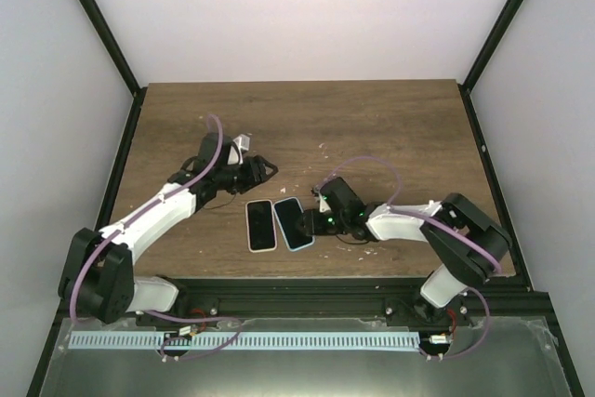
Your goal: Put the phone into the phone case
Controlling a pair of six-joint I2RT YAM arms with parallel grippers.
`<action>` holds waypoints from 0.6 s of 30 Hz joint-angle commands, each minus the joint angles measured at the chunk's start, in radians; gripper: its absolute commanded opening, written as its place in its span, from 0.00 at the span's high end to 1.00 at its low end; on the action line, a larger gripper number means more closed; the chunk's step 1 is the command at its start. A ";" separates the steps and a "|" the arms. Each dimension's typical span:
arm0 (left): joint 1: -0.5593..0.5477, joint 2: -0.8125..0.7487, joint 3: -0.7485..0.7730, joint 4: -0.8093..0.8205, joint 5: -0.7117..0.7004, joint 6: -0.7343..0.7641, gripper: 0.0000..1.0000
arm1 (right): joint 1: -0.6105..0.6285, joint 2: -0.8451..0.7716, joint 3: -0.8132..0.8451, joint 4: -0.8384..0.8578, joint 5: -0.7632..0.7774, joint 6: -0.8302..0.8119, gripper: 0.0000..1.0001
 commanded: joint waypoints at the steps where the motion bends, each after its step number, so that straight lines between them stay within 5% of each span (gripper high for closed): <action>1: 0.004 0.029 -0.041 0.030 0.024 0.006 0.40 | 0.071 0.060 0.026 0.041 -0.011 0.051 0.52; 9: -0.020 0.072 -0.079 0.122 0.088 -0.043 0.45 | 0.030 -0.125 0.057 -0.167 0.141 -0.051 0.51; 18: -0.161 0.222 -0.030 0.259 0.097 -0.110 0.44 | -0.284 -0.222 0.035 -0.241 0.104 -0.252 0.33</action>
